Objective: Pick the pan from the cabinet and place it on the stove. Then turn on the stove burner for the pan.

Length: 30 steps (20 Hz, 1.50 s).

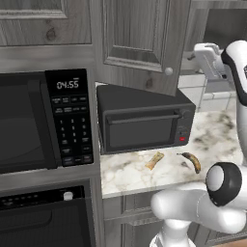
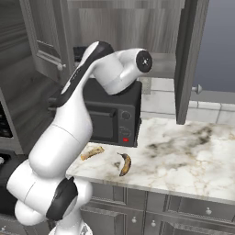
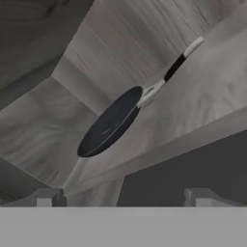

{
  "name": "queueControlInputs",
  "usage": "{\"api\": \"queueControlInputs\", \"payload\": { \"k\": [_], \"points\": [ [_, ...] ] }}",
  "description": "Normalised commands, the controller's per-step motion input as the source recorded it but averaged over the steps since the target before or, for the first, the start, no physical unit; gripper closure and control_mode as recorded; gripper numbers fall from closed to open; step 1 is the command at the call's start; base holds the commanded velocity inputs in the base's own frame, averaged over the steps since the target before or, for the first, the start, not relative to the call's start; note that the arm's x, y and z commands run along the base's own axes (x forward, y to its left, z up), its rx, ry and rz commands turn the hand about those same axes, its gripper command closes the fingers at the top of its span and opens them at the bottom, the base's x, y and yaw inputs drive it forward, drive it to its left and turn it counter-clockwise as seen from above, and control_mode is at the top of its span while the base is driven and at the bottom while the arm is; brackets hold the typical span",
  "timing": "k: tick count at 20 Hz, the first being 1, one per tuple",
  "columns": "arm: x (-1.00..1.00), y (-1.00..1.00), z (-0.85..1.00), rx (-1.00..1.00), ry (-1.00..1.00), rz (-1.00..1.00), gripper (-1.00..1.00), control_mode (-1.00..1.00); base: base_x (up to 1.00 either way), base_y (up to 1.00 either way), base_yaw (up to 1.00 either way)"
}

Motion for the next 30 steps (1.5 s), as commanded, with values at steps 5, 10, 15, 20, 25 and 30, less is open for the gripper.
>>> {"api": "queueControlInputs", "payload": {
  "k": [5, 10, 15, 20, 25, 30],
  "points": [
    [0.31, 0.14, 0.0, 0.1, 0.1, 0.1, -1.0, -1.0, 0.0, 0.0, 0.0],
    [0.15, 0.3, 0.0, 0.07, 0.09, 0.11, -1.0, -1.0, 0.0, 0.0, 0.0],
    [0.13, 0.37, 0.0, 0.04, 0.1, 0.11, -1.0, -1.0, 0.0, 0.0, 0.0],
    [0.01, 0.43, 0.0, 0.01, 0.09, 0.13, -1.0, -1.0, 0.0, 0.0, 0.0],
    [-0.13, 0.52, -0.04, 0.0, 0.07, 0.15, -1.0, -1.0, 0.0, 0.0, 0.0],
    [-0.42, 0.53, -0.04, 0.0, 0.03, 0.17, -1.0, -1.0, 0.0, 0.0, 0.0]
  ]
}}
